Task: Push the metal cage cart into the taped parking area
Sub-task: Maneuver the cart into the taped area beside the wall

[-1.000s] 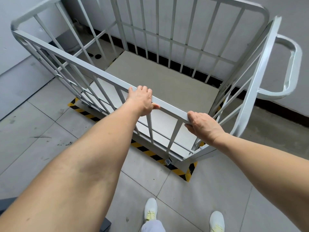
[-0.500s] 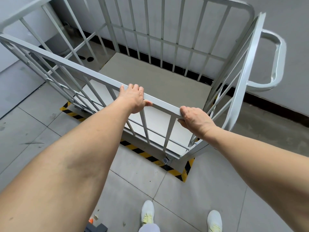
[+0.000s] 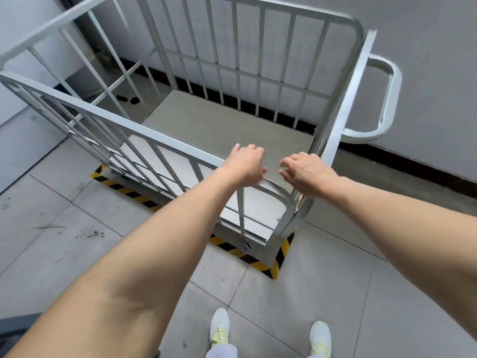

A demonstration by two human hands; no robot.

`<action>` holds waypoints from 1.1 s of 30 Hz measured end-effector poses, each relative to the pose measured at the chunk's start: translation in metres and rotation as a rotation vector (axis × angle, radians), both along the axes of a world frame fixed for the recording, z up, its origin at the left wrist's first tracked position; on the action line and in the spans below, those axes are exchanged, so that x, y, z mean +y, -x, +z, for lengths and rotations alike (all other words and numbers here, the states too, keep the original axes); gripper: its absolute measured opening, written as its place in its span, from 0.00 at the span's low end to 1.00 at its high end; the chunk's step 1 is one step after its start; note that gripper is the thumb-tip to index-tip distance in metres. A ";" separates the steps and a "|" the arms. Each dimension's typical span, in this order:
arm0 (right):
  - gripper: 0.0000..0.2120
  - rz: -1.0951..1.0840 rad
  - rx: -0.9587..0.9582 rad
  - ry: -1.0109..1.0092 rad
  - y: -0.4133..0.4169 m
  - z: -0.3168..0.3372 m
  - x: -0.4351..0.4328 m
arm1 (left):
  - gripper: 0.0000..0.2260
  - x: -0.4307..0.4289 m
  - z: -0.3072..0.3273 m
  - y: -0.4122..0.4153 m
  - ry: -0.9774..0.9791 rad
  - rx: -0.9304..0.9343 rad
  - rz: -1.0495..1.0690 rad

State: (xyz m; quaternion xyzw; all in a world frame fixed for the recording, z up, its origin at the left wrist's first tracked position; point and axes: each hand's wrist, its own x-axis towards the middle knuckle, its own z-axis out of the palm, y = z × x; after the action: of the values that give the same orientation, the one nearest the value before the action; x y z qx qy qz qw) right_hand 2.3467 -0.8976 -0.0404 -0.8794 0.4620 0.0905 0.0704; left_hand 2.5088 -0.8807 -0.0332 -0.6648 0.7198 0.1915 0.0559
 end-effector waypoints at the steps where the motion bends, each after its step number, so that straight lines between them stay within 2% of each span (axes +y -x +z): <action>1: 0.19 0.003 0.021 0.033 0.015 0.004 -0.005 | 0.22 -0.001 0.002 0.017 0.003 0.033 0.007; 6: 0.20 -0.030 0.081 0.098 0.087 0.016 -0.029 | 0.29 0.004 0.006 0.097 -0.090 0.072 0.091; 13: 0.22 -0.067 0.116 -0.026 0.149 0.008 -0.054 | 0.16 0.000 -0.003 0.148 -0.129 0.057 0.211; 18: 0.21 -0.065 0.105 -0.077 0.149 -0.013 -0.055 | 0.15 0.000 -0.016 0.149 -0.134 0.117 0.322; 23: 0.24 -0.110 0.087 -0.087 0.144 -0.026 -0.052 | 0.14 -0.005 -0.018 0.141 -0.178 0.177 0.330; 30: 0.21 -0.101 0.016 -0.032 0.129 -0.028 -0.041 | 0.08 -0.004 -0.015 0.145 -0.152 0.111 0.251; 33: 0.21 -0.081 -0.030 0.045 0.125 -0.026 -0.048 | 0.12 -0.005 -0.015 0.143 -0.162 0.075 0.220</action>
State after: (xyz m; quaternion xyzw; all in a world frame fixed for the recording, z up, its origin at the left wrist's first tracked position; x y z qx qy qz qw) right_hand 2.2220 -0.9455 -0.0665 -0.8626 0.4981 0.0640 0.0609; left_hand 2.3658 -0.8861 -0.0478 -0.7254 0.6263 0.2789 0.0611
